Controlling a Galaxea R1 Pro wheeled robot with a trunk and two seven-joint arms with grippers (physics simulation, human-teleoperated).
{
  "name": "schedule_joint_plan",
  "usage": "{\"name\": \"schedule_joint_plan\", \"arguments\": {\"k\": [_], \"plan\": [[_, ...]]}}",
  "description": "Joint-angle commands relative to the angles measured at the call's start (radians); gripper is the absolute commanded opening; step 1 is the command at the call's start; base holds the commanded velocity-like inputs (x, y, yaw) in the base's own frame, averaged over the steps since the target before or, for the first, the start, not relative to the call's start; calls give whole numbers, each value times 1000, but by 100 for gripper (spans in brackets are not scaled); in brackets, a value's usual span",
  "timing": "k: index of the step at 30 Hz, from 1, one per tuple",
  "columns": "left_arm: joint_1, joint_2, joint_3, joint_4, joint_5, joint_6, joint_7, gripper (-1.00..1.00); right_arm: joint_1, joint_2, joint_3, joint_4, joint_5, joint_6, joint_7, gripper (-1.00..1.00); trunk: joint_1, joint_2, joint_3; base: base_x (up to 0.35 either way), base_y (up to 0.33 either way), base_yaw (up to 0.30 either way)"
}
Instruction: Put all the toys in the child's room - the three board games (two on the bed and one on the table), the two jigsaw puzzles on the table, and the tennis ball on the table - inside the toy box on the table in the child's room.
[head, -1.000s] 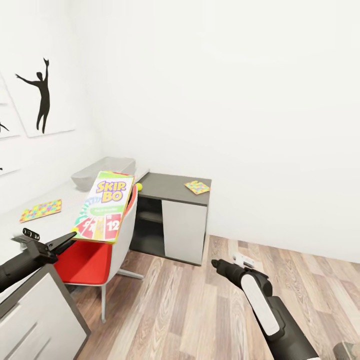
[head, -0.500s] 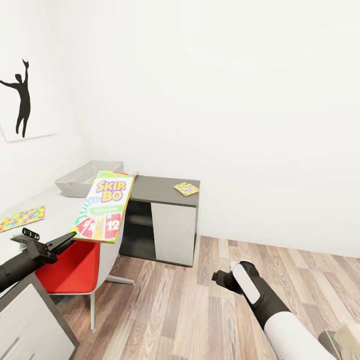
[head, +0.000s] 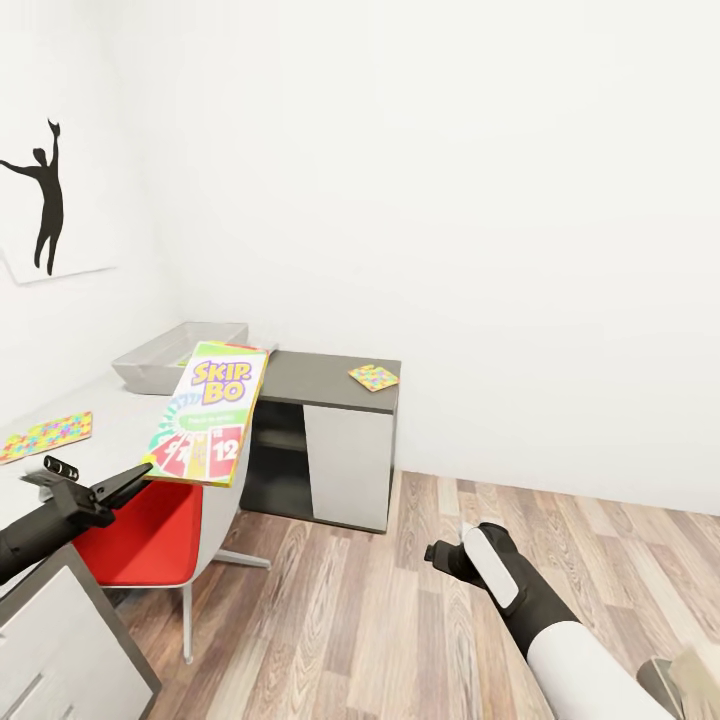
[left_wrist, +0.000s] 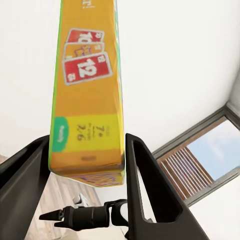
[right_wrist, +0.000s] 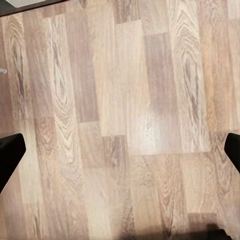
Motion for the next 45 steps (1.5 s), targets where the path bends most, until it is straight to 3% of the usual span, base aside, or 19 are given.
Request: {"name": "schedule_joint_plan", "arguments": {"k": [1, 20, 28, 38, 45], "plan": [[-1, 0, 0, 0, -2, 3, -5, -100, -1, -1, 2, -1, -11, 0, -10, 100, 0, -1, -1, -2, 2, 0], [-1, 2, 8, 0, -5, 3, -4, -100, -1, 3, 1, -4, -23, 10, -6, 100, 0, -1, -1, 51, -5, 0], [-1, 61, 1, 0, -8, 3, -2, -100, -1, 3, 6, -4, -24, 8, -4, 100, 0, -1, -7, 3, 0, -12], [-1, 69, 6, 0, -6, 3, 1, -100, -1, 3, 6, -4, -22, 8, -3, 100, 0, -1, -9, 0, 0, -6], [-1, 72, 8, 0, 5, 3, -2, -100, -1, 3, 7, -4, -22, 6, -3, 100, -27, 48, 13, 0, 0, 0]]}}
